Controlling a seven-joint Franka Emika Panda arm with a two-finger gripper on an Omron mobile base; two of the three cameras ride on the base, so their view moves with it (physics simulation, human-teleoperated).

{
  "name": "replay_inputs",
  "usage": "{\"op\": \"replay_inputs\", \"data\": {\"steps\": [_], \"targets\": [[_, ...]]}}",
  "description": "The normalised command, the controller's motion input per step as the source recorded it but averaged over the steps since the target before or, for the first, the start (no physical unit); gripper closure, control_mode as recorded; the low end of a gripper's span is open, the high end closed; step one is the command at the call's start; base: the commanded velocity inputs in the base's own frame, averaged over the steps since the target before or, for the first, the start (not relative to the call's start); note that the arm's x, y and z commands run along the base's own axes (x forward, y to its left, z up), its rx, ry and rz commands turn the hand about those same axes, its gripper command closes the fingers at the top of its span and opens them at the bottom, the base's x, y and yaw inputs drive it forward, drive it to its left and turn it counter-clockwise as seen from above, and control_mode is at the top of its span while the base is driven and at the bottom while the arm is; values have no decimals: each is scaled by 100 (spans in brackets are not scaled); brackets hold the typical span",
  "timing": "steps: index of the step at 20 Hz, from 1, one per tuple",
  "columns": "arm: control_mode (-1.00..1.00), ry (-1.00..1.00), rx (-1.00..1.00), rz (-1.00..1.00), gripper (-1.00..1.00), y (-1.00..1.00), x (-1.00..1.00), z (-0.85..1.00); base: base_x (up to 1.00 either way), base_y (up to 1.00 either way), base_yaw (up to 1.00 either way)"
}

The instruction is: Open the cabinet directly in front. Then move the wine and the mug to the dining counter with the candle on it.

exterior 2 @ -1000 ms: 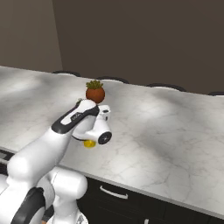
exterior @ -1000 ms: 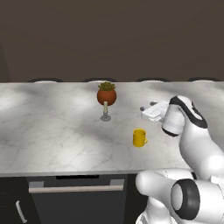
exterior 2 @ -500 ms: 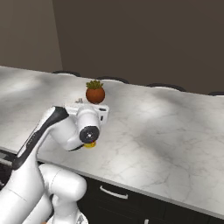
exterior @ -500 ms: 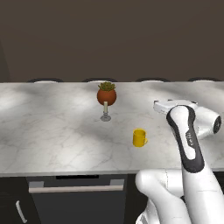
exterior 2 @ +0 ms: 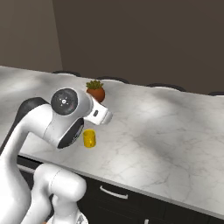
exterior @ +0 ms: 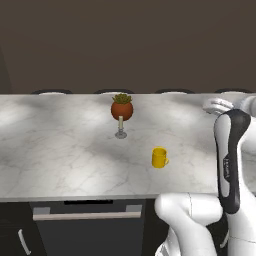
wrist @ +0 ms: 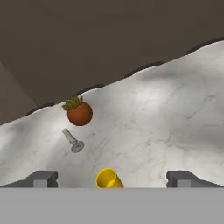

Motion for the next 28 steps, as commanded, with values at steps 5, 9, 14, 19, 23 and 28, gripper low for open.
{"op": "replay_inputs", "data": {"steps": [5,9,14,19,23,28], "targets": [[-100,4,-1,-4,-100,0,-26,0,0,0,0],[-100,0,0,0,-100,0,-38,-2,0,0,0],[-100,0,-15,5,-100,51,-100,-28,0,0,0],[-100,-11,-25,1,-100,75,-100,-34,0,0,0],[-100,-21,-15,-1,-100,25,-66,-11,0,0,0],[100,0,0,0,-100,0,-2,0,-49,0,-27]]}}
